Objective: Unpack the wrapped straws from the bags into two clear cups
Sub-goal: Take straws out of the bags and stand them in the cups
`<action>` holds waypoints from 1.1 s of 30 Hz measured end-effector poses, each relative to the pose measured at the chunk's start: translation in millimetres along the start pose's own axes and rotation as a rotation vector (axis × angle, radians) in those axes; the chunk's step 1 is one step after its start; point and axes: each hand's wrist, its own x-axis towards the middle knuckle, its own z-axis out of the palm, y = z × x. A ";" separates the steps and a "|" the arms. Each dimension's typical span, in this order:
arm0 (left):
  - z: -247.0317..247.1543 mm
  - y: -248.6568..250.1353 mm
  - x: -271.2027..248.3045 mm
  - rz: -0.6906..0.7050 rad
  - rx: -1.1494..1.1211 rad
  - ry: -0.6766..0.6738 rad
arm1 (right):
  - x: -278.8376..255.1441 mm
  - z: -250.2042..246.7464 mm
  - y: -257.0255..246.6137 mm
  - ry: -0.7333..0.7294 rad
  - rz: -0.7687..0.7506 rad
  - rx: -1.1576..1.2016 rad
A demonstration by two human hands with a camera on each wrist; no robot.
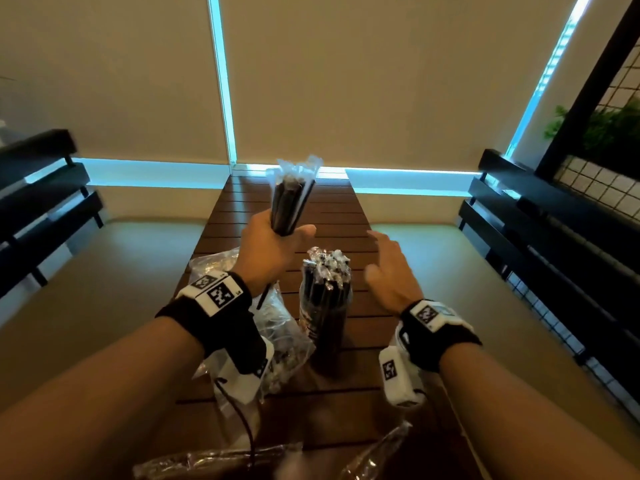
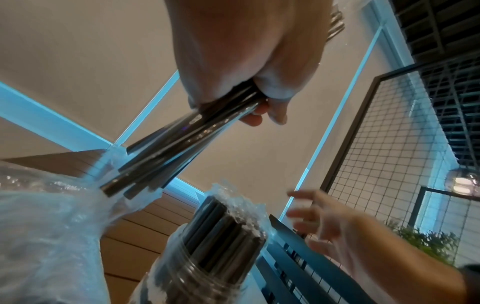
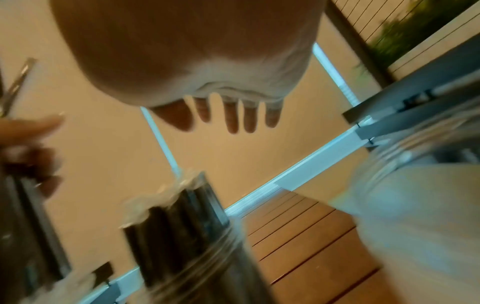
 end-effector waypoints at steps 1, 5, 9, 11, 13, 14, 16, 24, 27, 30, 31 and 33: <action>1.0 -0.5 -1.5 -0.006 -0.034 0.006 | -2.3 -13.8 10.7 -0.016 0.100 -0.154; 15.4 7.2 -11.9 -0.022 -0.177 0.012 | -28.9 -34.5 54.9 -0.352 0.398 -0.668; 29.9 25.6 -19.2 -0.031 -0.211 -0.013 | -49.9 -27.2 67.6 -0.377 0.390 -0.628; 36.0 35.6 -22.7 -0.038 -0.236 -0.039 | -53.9 -22.4 59.2 -0.381 0.326 -0.596; 43.4 44.0 -29.7 -0.038 -0.301 -0.053 | -59.5 -13.7 46.5 -0.399 0.301 -0.531; 47.1 47.5 -33.9 -0.035 -0.333 -0.062 | -61.1 -8.2 40.6 -0.408 0.304 -0.481; 53.3 51.1 -43.7 -0.030 -0.360 -0.086 | -64.4 2.7 30.0 -0.416 0.313 -0.363; 60.7 -0.6 -85.0 -0.133 -0.346 -0.167 | -73.3 24.9 9.4 -0.301 0.295 -0.188; 54.7 -29.2 -98.1 -0.153 -0.222 -0.237 | -74.7 27.7 7.2 -0.274 0.267 -0.188; 53.9 -60.9 -108.5 -0.074 -0.004 -0.300 | -74.4 31.6 7.1 -0.242 0.274 -0.177; 54.3 -73.4 -110.2 -0.076 0.054 -0.298 | -74.4 33.5 6.4 -0.240 0.277 -0.178; 56.3 -95.3 -110.0 -0.097 0.187 -0.265 | -75.2 35.8 4.3 -0.247 0.274 -0.189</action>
